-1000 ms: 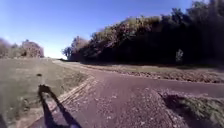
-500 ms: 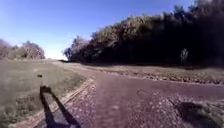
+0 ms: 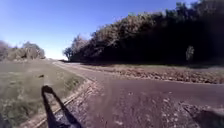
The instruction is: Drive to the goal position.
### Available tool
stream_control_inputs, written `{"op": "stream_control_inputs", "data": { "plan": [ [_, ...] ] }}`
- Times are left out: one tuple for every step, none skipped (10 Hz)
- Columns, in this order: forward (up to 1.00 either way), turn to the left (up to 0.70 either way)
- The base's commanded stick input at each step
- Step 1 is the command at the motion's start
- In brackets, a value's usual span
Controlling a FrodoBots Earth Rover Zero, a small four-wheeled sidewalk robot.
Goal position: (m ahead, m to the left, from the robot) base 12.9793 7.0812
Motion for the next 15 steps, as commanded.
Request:
{"op": "stream_control_inputs", "data": {
  "plan": [
    [0.85, 0.00],
    [0.85, 0.00],
    [0.85, 0.00],
    [0.85, 0.00],
    [0.85, 0.00],
    [0.85, 0.00],
    [0.85, 0.00],
    [0.85, 0.00],
    [0.85, 0.00],
    [0.85, 0.00],
    [0.85, 0.00],
    [0.85, 0.00],
    [0.85, 0.00],
    [0.85, 0.00],
    [0.85, 0.00]
  ]
}}
